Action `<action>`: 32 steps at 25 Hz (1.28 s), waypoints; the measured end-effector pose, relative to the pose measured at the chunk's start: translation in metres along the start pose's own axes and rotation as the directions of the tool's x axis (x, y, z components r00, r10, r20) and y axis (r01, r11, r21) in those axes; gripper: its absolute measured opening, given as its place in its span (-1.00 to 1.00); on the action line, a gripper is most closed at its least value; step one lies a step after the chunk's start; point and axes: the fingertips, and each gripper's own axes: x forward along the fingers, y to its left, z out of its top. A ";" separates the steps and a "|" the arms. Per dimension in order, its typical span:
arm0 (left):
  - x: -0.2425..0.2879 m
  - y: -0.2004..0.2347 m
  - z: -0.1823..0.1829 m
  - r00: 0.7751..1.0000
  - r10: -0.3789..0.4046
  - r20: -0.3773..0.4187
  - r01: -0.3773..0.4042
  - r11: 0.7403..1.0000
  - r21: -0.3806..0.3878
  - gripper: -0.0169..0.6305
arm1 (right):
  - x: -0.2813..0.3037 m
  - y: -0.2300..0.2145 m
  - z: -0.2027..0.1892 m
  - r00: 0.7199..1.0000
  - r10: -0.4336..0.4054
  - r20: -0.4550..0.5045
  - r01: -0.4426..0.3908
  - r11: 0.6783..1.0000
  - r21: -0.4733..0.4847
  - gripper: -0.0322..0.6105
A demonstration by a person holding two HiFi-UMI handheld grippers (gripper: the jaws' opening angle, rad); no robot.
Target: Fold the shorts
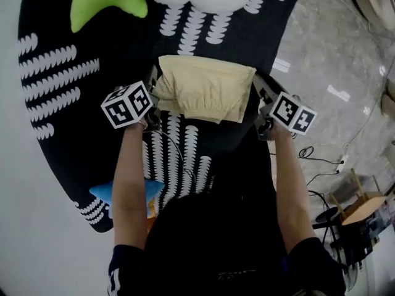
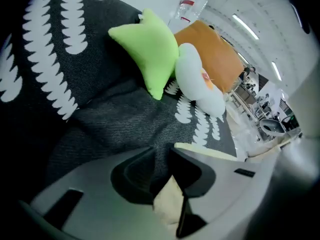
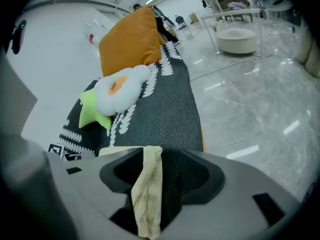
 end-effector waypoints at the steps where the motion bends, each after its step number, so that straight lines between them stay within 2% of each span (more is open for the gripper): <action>1: -0.024 0.017 -0.013 1.000 0.002 0.013 -0.002 1.000 -0.009 -0.67 | -0.010 0.015 -0.021 1.000 0.000 -0.008 0.000 0.999 -0.041 -0.19; 3: -0.058 0.036 -0.035 0.999 -0.001 0.040 0.002 1.000 -0.029 -0.67 | -0.025 0.040 -0.053 1.000 0.008 -0.029 -0.012 0.991 -0.133 -0.19; 5: -0.065 0.031 -0.041 0.997 -0.002 0.071 0.004 0.999 -0.036 -0.63 | -0.028 0.048 -0.060 0.999 0.031 -0.039 -0.039 0.977 -0.208 -0.19; 7: -0.058 0.006 -0.036 0.996 -0.017 0.092 0.022 0.998 -0.060 -0.54 | -0.028 0.048 -0.058 0.996 0.059 -0.072 -0.076 0.961 -0.265 -0.15; 10: -0.038 -0.054 -0.019 0.988 -0.073 0.134 0.086 0.992 -0.090 -0.44 | -0.039 0.039 -0.032 0.993 0.050 -0.105 -0.088 0.915 -0.395 -0.13; 12: -0.044 -0.081 -0.009 0.984 -0.099 0.149 0.107 0.993 -0.047 -0.41 | -0.052 0.046 -0.016 0.995 0.047 -0.089 -0.082 0.888 -0.452 -0.13; 17: -0.101 -0.110 0.015 0.971 -0.129 0.204 0.104 0.987 0.126 -0.36 | -0.099 0.092 0.016 0.998 0.064 0.019 -0.041 0.816 -0.576 -0.14; 20: -0.135 -0.125 0.027 0.956 -0.150 0.252 0.107 0.978 0.178 -0.33 | -0.124 0.120 0.029 0.994 0.089 0.057 -0.030 0.760 -0.649 -0.14; 23: -0.160 -0.147 0.026 0.950 -0.169 0.264 0.109 0.968 0.227 -0.29 | -0.152 0.139 0.035 0.992 0.099 0.084 -0.011 0.710 -0.704 -0.14; 26: -0.184 -0.169 0.024 0.947 -0.171 0.273 0.094 0.958 0.271 -0.27 | -0.175 0.153 0.043 0.987 0.117 0.112 0.000 0.693 -0.721 -0.14; 29: -0.210 -0.190 0.026 0.936 -0.161 0.312 0.076 0.961 0.267 -0.26 | -0.199 0.167 0.052 0.980 0.140 0.143 0.010 0.681 -0.732 -0.17; 32: -0.240 -0.204 0.023 0.927 -0.152 0.344 0.053 0.958 0.280 -0.26 | -0.224 0.186 0.052 0.975 0.161 0.156 0.015 0.647 -0.762 -0.17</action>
